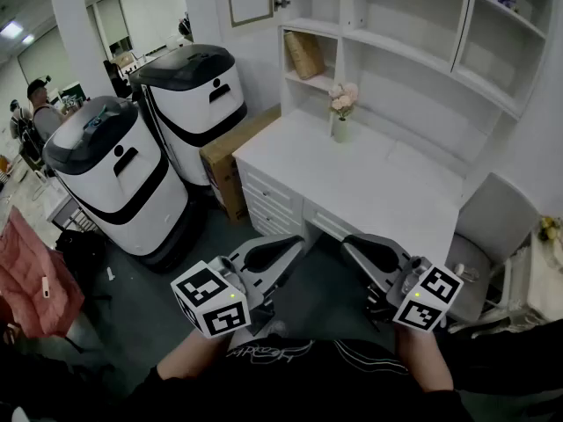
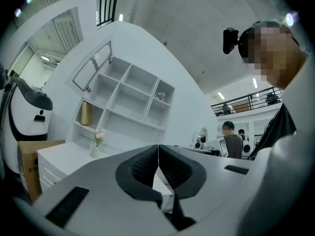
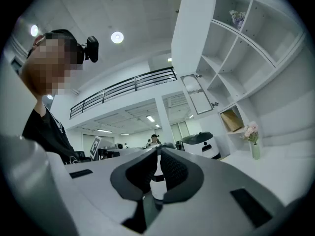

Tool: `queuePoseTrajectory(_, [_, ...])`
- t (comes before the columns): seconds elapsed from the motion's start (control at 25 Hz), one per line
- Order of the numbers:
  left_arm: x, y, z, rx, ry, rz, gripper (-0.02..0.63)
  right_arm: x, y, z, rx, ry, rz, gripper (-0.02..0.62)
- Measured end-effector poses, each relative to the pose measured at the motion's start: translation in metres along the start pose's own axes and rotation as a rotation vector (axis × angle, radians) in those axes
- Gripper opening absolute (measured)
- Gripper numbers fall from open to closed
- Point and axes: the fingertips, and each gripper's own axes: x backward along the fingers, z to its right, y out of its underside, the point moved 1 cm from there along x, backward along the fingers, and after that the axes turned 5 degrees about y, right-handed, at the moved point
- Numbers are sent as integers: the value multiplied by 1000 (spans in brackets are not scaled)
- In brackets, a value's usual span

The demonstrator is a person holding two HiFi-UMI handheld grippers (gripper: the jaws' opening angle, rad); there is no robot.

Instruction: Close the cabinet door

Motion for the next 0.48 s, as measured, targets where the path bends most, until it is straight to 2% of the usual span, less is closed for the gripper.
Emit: queuePoseTrajectory(0.48, [-7,1,-36,28,7,-19,23,-27,8,22,-9,16,-28,54])
